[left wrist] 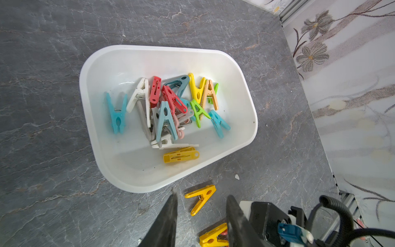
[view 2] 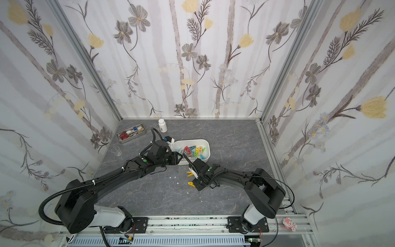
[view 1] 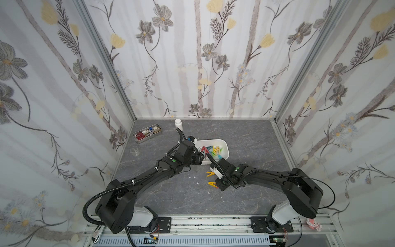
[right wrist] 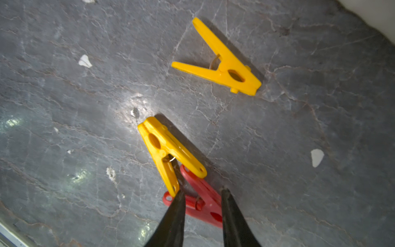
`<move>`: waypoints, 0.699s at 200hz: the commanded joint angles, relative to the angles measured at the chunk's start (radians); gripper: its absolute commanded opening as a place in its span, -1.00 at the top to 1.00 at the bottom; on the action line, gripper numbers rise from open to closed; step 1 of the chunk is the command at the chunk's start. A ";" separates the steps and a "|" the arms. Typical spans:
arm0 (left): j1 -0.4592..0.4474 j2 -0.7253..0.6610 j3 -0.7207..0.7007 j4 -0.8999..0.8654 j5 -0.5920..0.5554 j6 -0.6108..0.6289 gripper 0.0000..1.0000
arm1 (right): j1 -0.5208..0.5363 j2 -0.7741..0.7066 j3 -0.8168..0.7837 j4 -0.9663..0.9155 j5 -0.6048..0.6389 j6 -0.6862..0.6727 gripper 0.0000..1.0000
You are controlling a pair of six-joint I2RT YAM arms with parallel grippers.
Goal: Put the clothespins into the storage box
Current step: Pick up the clothespin from the center of the board.
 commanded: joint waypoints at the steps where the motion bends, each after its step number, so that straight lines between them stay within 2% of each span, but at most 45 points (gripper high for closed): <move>1: 0.000 0.002 0.000 0.007 -0.002 -0.012 0.24 | 0.000 0.009 -0.001 0.017 0.015 -0.015 0.38; 140: 0.000 0.000 -0.005 0.004 -0.009 -0.010 0.22 | 0.016 0.010 -0.014 -0.025 -0.003 0.012 0.50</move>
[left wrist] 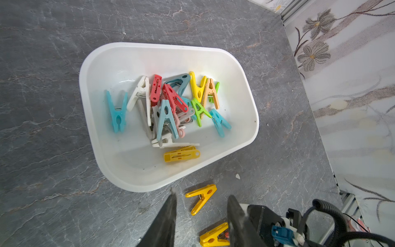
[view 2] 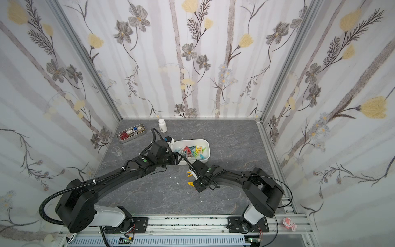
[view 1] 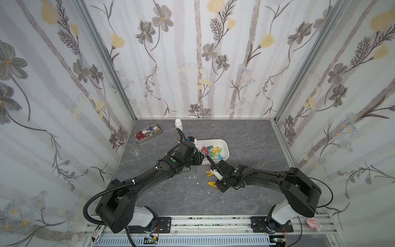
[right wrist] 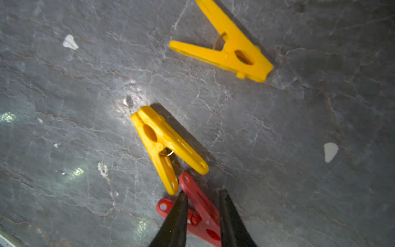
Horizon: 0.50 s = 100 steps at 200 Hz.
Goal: Put the clothespins into the storage box
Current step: Pick up the clothespin from the center of the board.
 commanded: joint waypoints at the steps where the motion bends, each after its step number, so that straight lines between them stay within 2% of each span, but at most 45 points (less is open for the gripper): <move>1: 0.000 -0.001 -0.003 0.005 -0.009 -0.008 0.22 | 0.003 0.003 -0.001 -0.018 -0.009 0.010 0.50; 100: 0.000 -0.011 -0.002 -0.011 -0.033 -0.008 0.22 | 0.006 0.004 -0.006 -0.013 -0.047 0.017 0.82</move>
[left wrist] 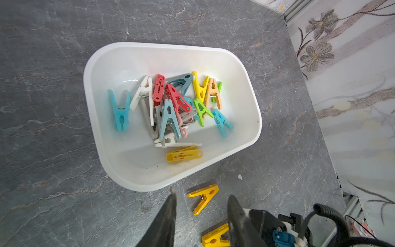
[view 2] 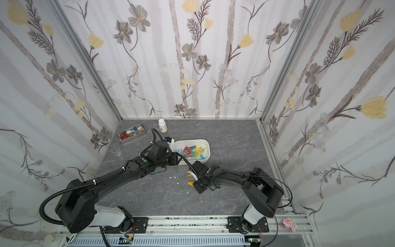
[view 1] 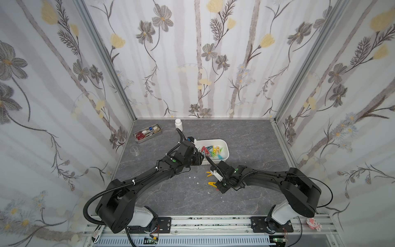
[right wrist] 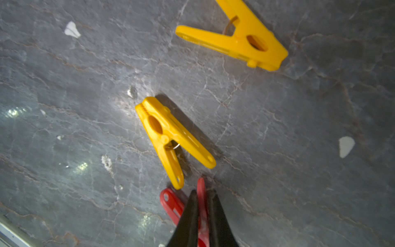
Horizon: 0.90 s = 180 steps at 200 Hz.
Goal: Put the clothespins into the storage box
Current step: Pick up the clothespin from the center of the board, then place the clothespin in the storage box.
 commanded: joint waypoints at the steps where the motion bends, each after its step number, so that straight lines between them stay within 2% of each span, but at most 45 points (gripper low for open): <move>1: 0.000 -0.010 0.001 -0.006 -0.022 -0.009 0.22 | -0.001 0.002 -0.002 -0.004 -0.019 0.009 0.82; 38: 0.001 -0.019 -0.008 -0.002 -0.032 -0.020 0.22 | -0.003 -0.027 -0.010 -0.002 -0.036 0.020 0.94; 90: 0.001 -0.049 -0.089 0.061 -0.018 -0.107 0.22 | -0.034 -0.085 -0.018 0.005 -0.093 0.035 0.99; 118: 0.001 -0.069 -0.111 0.067 -0.029 -0.123 0.22 | -0.081 -0.129 -0.023 0.021 -0.167 0.037 1.00; 122: 0.001 -0.071 -0.112 0.067 -0.030 -0.125 0.22 | -0.116 -0.136 -0.023 0.025 -0.179 0.038 1.00; 155: 0.004 -0.080 -0.117 0.064 -0.038 -0.128 0.21 | -0.200 -0.173 -0.019 0.077 -0.275 0.064 1.00; 180: 0.004 -0.081 -0.126 0.063 -0.039 -0.135 0.21 | -0.242 -0.205 0.012 0.107 -0.279 0.083 1.00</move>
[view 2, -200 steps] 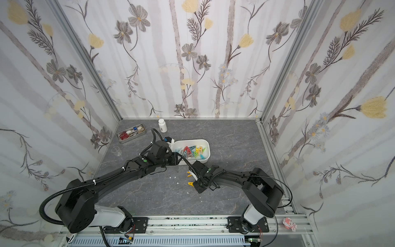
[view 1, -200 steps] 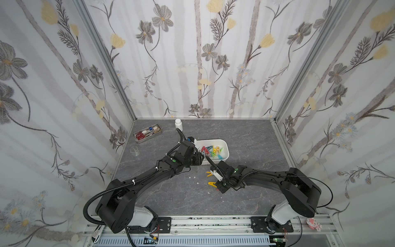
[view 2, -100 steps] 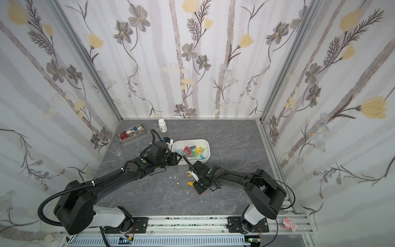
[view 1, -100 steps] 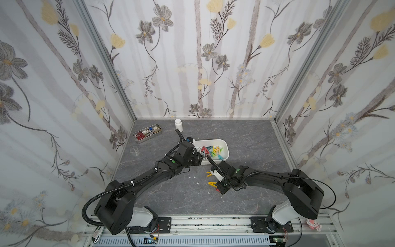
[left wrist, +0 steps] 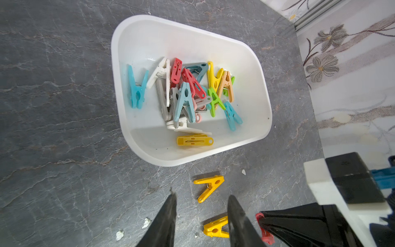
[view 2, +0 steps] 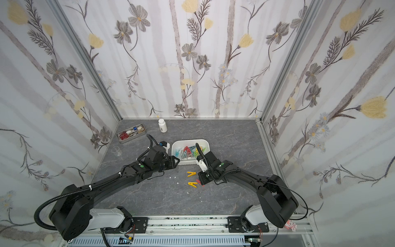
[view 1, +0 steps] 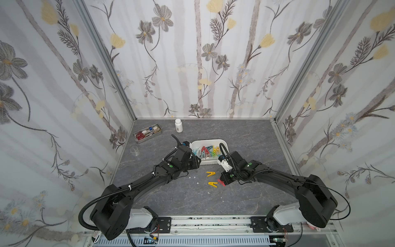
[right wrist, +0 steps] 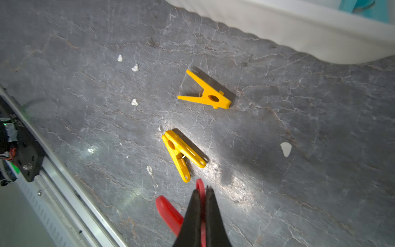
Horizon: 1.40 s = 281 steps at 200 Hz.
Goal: Put the clothespins into the storage box
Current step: Place the clothespin in the storage box.
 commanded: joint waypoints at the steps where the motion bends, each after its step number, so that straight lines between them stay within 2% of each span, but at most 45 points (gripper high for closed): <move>1: 0.002 -0.007 -0.009 0.023 -0.017 -0.019 0.21 | -0.031 -0.031 0.031 0.062 -0.052 0.027 1.00; 29: 0.001 -0.020 -0.029 0.034 -0.015 -0.033 0.21 | -0.086 -0.030 0.103 0.117 -0.054 0.046 1.00; 76: 0.003 -0.048 -0.059 0.010 -0.030 -0.044 0.21 | -0.167 0.062 0.245 0.163 -0.069 0.050 1.00; 107: 0.004 -0.089 -0.077 -0.004 -0.033 -0.056 0.21 | -0.200 0.094 0.279 0.227 -0.049 0.060 1.00; 170: 0.003 -0.113 -0.094 -0.025 -0.036 -0.077 0.21 | -0.212 0.224 0.321 0.306 -0.042 0.068 1.00; 281: 0.003 -0.118 -0.106 -0.030 -0.027 -0.099 0.20 | -0.213 0.380 0.365 0.312 -0.016 0.035 1.00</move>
